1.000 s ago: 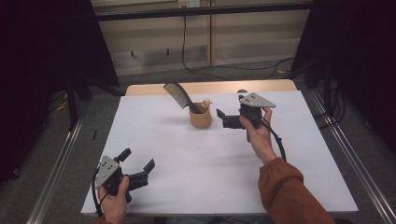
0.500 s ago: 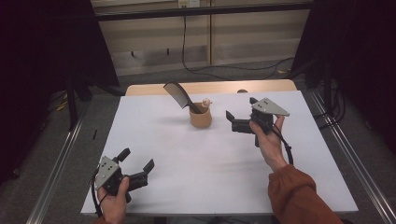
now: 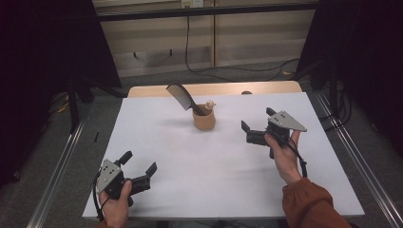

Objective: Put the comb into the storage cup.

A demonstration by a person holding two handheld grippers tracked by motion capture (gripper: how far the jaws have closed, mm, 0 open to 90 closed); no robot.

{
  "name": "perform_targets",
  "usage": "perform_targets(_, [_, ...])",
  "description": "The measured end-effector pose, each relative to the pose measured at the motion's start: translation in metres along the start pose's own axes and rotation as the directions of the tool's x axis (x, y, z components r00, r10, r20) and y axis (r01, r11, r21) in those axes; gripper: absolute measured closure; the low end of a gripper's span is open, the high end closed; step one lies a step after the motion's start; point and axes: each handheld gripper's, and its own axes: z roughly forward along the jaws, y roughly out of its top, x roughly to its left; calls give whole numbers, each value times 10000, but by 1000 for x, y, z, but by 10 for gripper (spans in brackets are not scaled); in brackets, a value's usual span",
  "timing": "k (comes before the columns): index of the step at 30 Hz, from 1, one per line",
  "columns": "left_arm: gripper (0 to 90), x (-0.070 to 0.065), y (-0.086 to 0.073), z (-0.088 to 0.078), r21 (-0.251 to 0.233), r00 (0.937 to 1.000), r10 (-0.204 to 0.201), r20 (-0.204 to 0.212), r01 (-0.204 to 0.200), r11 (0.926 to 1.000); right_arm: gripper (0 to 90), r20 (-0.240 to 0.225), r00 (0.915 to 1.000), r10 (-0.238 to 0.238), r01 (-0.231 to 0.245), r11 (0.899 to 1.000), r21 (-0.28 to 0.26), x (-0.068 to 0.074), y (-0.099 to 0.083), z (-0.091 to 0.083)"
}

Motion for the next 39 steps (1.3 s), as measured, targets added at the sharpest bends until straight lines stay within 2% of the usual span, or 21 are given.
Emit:
perform_targets(7, [23, 0, 0, 0, -13, 10000, -31, 41, 32, 10000, 0, 222, 9995, -211, 215, 9996, -208, -2, -3, -15])
perform_targets(17, [23, -1, -1, -1, 49, 9999, -68, -89, 68, 10000, 0, 620, 9981, 25, -11, 9997, -225, -12, -16, -41])
perform_targets(23, [23, -1, -1, -1, 46, 9999, -38, -109, 39, 10000, 0, 881, 9961, 8, 17, 9996, -288, -18, -18, -57])
perform_targets(27, [22, -1, -1, -1, -229, 9993, -314, -222, 309, 9993, 0, 1013, 9948, 93, -56, 9993, -370, -21, -19, -68])
perform_targets(36, [23, -2, -1, -1, -271, 9992, -330, -223, 323, 9991, 0, 1233, 9923, 74, -18, 9990, -457, -27, -23, -90])
perform_targets(39, [23, -3, -1, -2, -262, 9997, -168, -184, 164, 9995, 0, 1414, 9899, 102, -35, 9989, -471, -29, -25, -96])
